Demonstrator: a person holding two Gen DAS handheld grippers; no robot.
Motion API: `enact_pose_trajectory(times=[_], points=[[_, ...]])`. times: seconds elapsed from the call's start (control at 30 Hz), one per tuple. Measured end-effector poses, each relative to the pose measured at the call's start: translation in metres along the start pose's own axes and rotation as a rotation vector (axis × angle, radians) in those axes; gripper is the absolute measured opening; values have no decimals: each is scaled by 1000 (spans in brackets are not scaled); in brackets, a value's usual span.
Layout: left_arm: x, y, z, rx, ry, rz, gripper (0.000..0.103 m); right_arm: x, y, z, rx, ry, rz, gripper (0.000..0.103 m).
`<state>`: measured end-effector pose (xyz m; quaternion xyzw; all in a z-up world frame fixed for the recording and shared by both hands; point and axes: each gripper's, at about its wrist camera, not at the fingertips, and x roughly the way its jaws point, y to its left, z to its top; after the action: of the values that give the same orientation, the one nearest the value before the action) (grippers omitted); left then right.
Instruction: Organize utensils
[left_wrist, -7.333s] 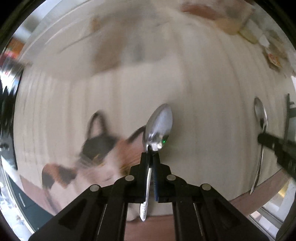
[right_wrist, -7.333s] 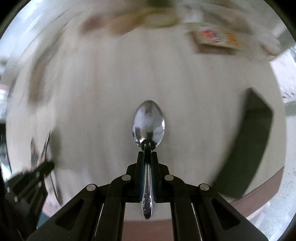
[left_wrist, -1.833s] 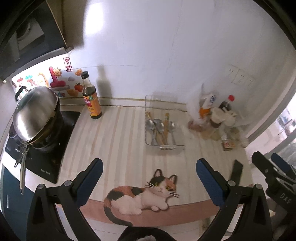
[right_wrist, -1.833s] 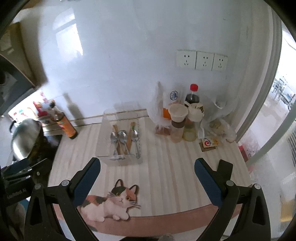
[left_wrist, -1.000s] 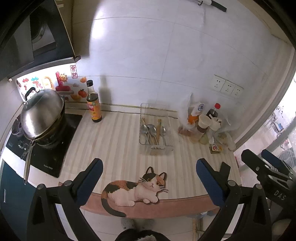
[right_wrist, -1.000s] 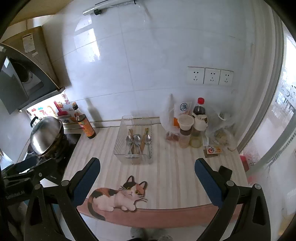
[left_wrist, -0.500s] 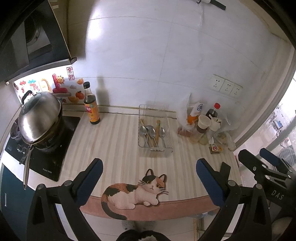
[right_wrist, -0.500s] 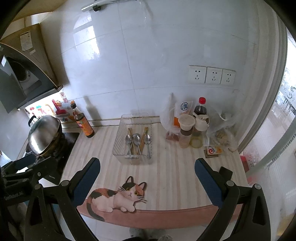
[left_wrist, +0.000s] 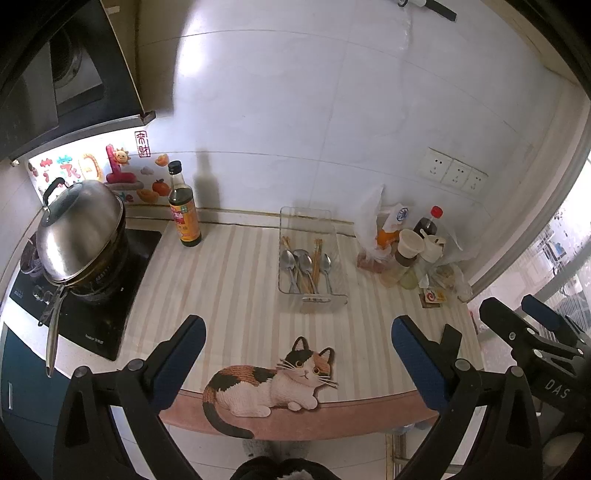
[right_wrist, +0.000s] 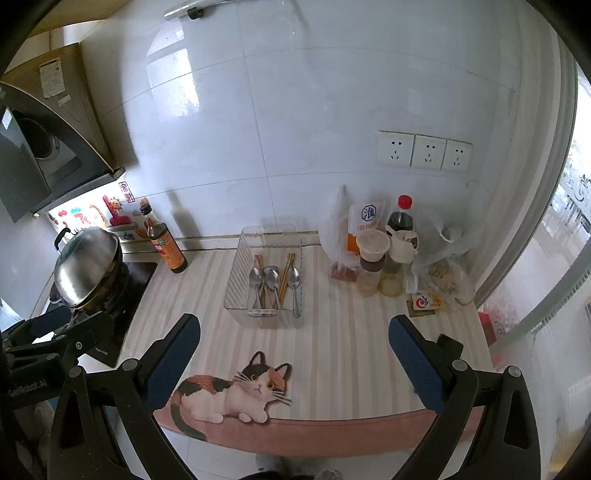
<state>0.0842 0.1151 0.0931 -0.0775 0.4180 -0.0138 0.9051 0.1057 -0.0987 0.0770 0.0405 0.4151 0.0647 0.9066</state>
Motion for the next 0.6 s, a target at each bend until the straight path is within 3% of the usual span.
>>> enact_pose_trajectory(times=[0.6], points=[[-5, 4, -4, -21, -11, 47, 103, 2, -4, 3, -9, 7, 6, 103]])
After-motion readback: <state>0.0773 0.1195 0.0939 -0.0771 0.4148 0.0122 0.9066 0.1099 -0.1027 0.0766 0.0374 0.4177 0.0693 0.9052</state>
